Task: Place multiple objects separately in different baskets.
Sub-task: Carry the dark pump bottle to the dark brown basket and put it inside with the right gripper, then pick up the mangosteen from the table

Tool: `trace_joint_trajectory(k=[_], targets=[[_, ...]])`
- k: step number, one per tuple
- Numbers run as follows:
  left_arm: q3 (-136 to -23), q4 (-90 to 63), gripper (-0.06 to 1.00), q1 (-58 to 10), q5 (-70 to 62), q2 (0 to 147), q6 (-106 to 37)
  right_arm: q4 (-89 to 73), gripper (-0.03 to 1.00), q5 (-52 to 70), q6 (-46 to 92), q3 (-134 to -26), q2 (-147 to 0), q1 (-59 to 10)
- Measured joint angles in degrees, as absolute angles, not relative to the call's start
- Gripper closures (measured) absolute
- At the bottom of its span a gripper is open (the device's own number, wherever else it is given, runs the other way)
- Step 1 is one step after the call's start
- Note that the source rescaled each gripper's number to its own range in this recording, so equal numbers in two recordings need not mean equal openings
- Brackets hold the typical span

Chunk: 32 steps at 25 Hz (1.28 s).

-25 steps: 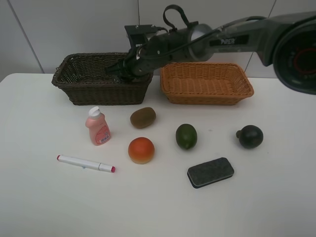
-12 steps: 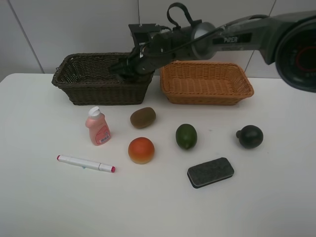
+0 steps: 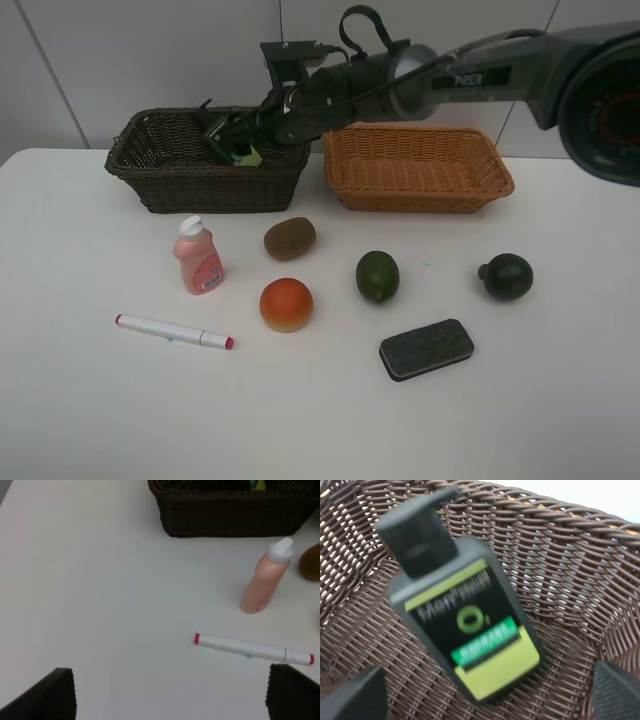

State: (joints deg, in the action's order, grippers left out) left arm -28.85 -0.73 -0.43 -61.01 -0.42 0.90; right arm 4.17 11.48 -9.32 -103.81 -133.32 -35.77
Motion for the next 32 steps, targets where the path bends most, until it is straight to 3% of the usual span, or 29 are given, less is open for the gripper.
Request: trace_joint_trajectory(k=[9,25,32], targets=[[-28.9,-0.7,-0.06,-0.4,-61.0,-0.4,0.9,4.7,-0.02,16.6,-9.3,-103.9,-127.9,-35.8],[-28.9,-0.7,-0.06,-0.4,-61.0,-0.4,0.9,9.8,-0.02,66.3,-23.1,-104.0,-115.9,-27.8],[-28.9,-0.7,-0.06,-0.4,-61.0,-0.4,0.9,11.0,-0.02,69.6,-25.1,-100.3,-112.8,-24.2]])
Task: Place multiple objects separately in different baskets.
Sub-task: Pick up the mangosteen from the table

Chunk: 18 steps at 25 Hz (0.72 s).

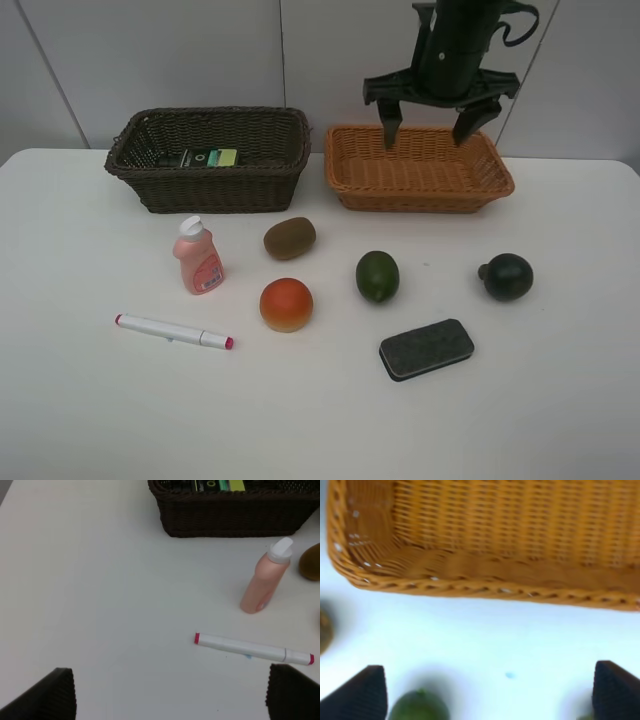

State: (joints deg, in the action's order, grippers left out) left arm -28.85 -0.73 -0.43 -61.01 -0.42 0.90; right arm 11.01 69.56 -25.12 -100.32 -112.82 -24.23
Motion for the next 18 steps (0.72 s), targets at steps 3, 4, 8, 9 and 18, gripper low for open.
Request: trace_joint_trajectory(k=[3,4,8,9,18], targets=[[-28.9,-0.7,-0.06,-0.4,-61.0,-0.4,0.9,9.9,-0.02,69.6,-25.2,-94.8,-109.5,-22.6],[-28.9,-0.7,-0.06,-0.4,-61.0,-0.4,0.9,9.8,-0.02,69.2,-25.2,-92.4,-108.1,-22.1],[-28.9,-0.7,-0.06,-0.4,-61.0,-0.4,0.9,9.2,-0.02,64.2,-25.2,-81.8,-102.9,-20.2],[-28.9,-0.7,-0.06,-0.4,-61.0,-0.4,0.9,9.0,-0.02,63.0,-25.2,-79.1,-102.0,-19.8],[-28.9,-0.7,-0.06,-0.4,-61.0,-0.4,0.9,8.6,-0.02,50.9,-25.2,-61.6,-99.7,-14.1]])
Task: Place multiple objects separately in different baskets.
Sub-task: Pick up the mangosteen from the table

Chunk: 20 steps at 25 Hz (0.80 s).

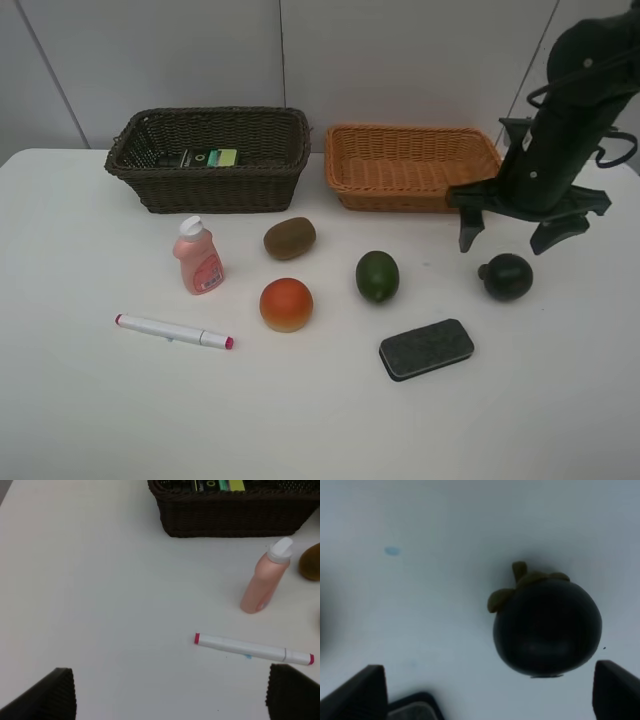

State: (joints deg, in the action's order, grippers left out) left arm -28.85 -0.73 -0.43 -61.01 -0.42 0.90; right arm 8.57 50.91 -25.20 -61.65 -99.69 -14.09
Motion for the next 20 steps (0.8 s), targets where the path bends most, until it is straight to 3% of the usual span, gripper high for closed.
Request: trace_joint_trajectory(k=[8,20], targets=[[-28.9,-0.7,-0.06,-0.4,-61.0,-0.4,0.9,7.7,-0.02,38.7,-24.9,-53.5,-99.7,-9.3],[-28.9,-0.7,-0.06,-0.4,-61.0,-0.4,0.9,7.7,-0.02,34.2,-22.8,-51.8,-102.0,-9.1]])
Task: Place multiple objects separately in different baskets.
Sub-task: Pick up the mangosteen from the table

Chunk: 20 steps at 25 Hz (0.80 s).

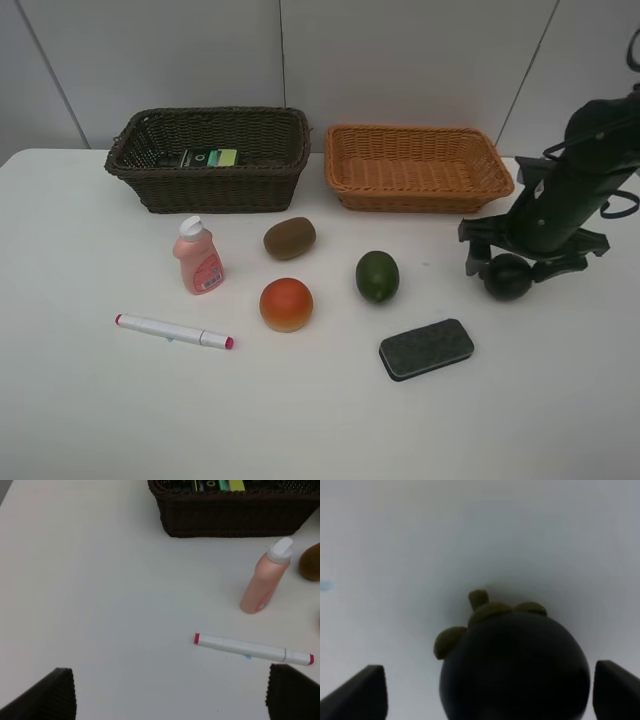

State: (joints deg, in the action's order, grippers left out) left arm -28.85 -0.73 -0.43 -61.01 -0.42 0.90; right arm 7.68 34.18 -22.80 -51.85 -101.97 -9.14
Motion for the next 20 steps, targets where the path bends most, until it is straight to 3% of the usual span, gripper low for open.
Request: trace_joint_trajectory(k=[20], targets=[[-28.9,-0.7,-0.06,-0.4,-61.0,-0.4,0.9,8.7,-0.02,33.3,-22.6,-51.8,-105.3,-6.4]])
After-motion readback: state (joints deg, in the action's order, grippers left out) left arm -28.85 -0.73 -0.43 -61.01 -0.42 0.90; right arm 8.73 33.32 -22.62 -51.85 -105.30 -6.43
